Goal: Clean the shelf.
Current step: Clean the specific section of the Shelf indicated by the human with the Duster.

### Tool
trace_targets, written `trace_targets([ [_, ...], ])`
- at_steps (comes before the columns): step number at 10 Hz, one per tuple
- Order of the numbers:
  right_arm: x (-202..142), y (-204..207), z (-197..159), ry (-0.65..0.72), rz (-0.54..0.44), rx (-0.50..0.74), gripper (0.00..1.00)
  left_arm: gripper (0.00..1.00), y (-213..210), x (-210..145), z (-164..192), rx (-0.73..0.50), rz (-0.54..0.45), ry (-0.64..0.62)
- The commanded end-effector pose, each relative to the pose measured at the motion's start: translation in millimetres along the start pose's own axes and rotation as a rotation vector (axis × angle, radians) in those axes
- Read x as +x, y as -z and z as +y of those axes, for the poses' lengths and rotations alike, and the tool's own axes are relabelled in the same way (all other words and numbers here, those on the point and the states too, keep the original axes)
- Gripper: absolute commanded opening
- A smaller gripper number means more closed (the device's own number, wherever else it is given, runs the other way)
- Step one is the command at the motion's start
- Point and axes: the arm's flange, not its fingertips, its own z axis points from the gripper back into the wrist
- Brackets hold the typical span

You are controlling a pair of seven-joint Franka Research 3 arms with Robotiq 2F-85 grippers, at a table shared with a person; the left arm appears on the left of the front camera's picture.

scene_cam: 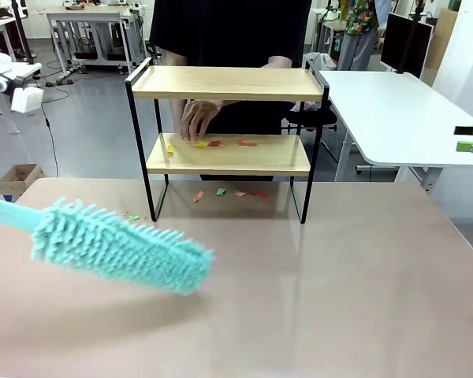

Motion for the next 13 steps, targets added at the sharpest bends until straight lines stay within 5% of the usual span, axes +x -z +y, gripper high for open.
trace_targets([
  [1,3.5,0.6,0.7,-0.006,0.002,0.001,1.00,0.13,-11.1,27.1,-17.4,-0.057,-0.151,-0.002],
  [4,3.5,0.6,0.7,-0.006,0.002,0.001,1.00,0.13,-23.5,76.7,-49.5,-0.166,-0.377,-0.179],
  [8,3.5,0.6,0.7,-0.006,0.002,0.001,1.00,0.13,-12.7,169.9,-85.1,0.056,-0.563,-0.544],
  [10,3.5,0.6,0.7,-0.006,0.002,0.001,1.00,0.13,-4.5,204.5,-78.8,0.014,-0.518,-0.551],
  [13,3.5,0.6,0.7,-0.006,0.002,0.001,1.00,0.13,-18.8,178.7,-89.3,0.029,-0.577,-0.510],
])
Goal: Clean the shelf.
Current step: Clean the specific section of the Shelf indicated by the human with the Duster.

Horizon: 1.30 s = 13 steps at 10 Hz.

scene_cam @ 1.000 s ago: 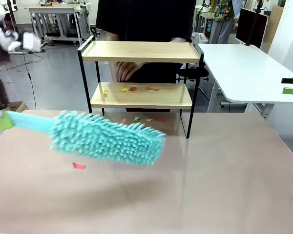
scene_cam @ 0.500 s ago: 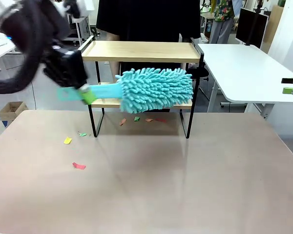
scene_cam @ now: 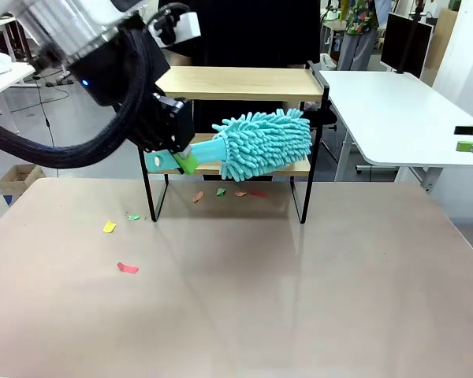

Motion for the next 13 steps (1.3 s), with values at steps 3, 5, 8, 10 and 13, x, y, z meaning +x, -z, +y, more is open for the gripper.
trace_targets([
  [3,3.2,0.7,0.8,-0.005,0.002,0.001,1.00,0.13,36.0,20.0,-28.3,0.087,-0.058,-0.072],
  [5,3.2,0.7,0.8,-0.005,0.002,0.001,1.00,0.13,56.5,36.4,-41.2,0.087,-0.089,-0.139],
  [8,3.2,0.7,0.8,-0.005,0.002,0.001,1.00,0.13,89.6,59.5,-59.8,0.176,-0.177,-0.275],
  [10,3.2,0.7,0.8,-0.005,0.002,0.001,1.00,0.13,108.8,71.4,-74.6,0.187,-0.222,-0.313],
  [13,3.2,0.7,0.8,-0.005,0.002,0.001,1.00,0.13,140.1,94.7,-79.9,0.256,-0.277,-0.391],
])
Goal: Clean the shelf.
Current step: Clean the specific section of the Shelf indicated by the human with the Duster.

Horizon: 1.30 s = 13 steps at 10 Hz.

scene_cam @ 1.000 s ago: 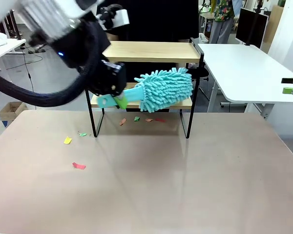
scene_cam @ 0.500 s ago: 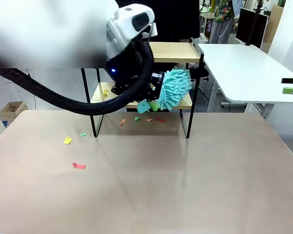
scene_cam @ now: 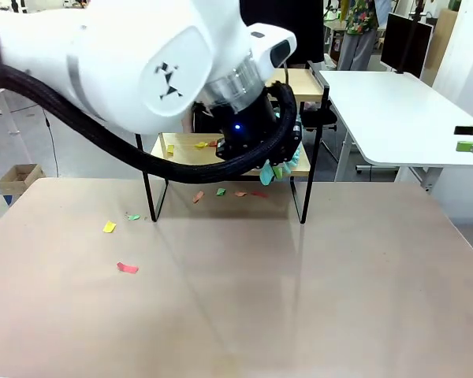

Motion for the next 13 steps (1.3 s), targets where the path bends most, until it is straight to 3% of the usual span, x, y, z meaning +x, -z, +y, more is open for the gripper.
trace_targets([
  [1,3.2,0.7,0.8,-0.005,0.002,0.001,1.00,0.13,20.3,11.0,-17.5,0.058,-0.052,-0.064],
  [9,3.2,0.7,0.8,-0.005,0.002,0.001,1.00,0.13,80.8,10.7,-23.2,0.053,-0.067,-0.113],
  [13,3.2,0.7,0.8,-0.005,0.002,0.001,1.00,0.13,81.9,6.0,-13.8,0.052,-0.030,-0.098],
])
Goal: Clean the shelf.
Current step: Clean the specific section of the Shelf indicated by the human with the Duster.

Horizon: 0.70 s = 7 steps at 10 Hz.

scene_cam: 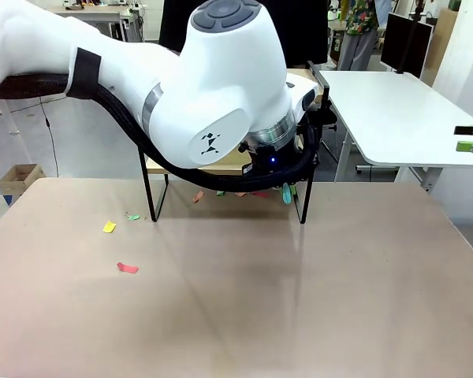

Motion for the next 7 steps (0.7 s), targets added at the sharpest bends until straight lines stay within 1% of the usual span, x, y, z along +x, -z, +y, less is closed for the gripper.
trace_targets([
  [1,3.2,0.7,0.8,-0.005,0.002,0.001,1.00,0.13,1.2,4.1,8.5,0.048,0.010,0.013],
  [4,3.2,0.7,0.8,-0.005,0.002,0.001,1.00,0.13,-10.3,21.5,51.4,0.152,0.039,0.030],
  [6,3.2,0.7,0.8,-0.005,0.002,0.001,1.00,0.13,-21.1,32.1,90.6,0.222,0.033,0.024],
  [7,3.2,0.7,0.8,-0.005,0.002,0.001,1.00,0.13,-24.8,34.6,116.1,0.264,0.034,0.010],
])
